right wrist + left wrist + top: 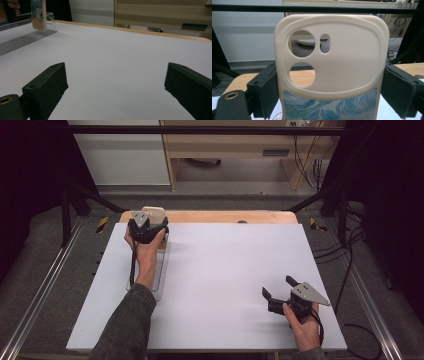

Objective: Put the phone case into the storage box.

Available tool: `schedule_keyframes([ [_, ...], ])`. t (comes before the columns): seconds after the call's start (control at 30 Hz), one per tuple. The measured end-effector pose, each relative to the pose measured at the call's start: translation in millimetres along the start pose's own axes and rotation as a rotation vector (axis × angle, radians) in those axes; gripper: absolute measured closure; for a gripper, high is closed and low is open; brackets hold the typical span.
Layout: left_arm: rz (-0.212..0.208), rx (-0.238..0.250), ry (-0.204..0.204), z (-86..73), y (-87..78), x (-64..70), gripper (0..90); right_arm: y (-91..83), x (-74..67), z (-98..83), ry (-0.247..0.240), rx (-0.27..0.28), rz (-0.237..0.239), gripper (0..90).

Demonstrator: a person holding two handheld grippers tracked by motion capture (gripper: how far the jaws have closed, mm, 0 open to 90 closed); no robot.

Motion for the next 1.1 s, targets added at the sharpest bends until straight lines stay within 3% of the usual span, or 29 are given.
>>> schedule_keyframes([
  [1.1,0.002,-0.044,-0.014,-10.5,3.6,-2.1,11.1,0.5,0.0,-0.7,0.001,-0.003,0.004,4.4],
])
Point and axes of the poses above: each handheld gripper's, and its own axes: y roughly forward along the jaws, z roughly out of its top, x roughly to its right, the point moved 5 cm from there along y, roughly forward along the jaws, and after that the axes turned 10 degrees about x, right-handed, at the moved point
